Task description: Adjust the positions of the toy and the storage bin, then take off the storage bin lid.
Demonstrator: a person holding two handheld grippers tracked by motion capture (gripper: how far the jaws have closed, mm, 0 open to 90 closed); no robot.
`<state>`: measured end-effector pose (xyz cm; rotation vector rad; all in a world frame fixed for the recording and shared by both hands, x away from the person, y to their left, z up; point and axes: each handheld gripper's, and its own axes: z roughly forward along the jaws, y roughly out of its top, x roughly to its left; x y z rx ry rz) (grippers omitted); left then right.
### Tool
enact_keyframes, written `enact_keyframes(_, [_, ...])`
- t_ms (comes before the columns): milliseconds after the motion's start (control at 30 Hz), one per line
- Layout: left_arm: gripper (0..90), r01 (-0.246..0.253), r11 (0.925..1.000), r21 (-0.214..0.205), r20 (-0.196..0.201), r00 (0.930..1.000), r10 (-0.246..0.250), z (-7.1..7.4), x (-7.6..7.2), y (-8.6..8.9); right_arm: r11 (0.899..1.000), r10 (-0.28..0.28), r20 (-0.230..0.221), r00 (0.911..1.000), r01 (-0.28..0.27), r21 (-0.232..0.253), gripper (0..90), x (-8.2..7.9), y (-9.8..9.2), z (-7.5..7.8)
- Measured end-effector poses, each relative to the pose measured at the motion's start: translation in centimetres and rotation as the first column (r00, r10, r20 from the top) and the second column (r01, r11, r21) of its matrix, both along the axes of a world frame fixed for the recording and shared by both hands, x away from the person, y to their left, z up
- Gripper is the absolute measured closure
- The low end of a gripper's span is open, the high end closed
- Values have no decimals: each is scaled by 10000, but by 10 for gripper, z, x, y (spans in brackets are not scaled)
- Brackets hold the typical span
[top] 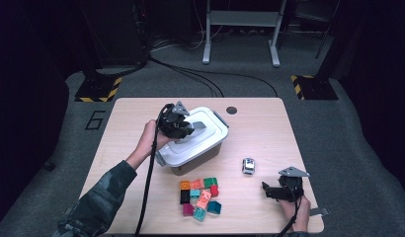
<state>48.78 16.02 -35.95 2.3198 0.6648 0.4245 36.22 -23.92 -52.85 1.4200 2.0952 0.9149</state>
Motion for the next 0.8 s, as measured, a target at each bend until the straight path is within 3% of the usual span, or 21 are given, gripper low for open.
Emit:
enact_keyframes(567, [667,57,10000,-24,207,9998,-56,-1,-3,2,10000,5,-3,10000,-5,12,79,0,0,0])
enact_keyframes(800, [667,-62,9993,-367,580,9983,83,7,-7,9,10000,38,-6,10000,-38,-14,79,0,-1,0])
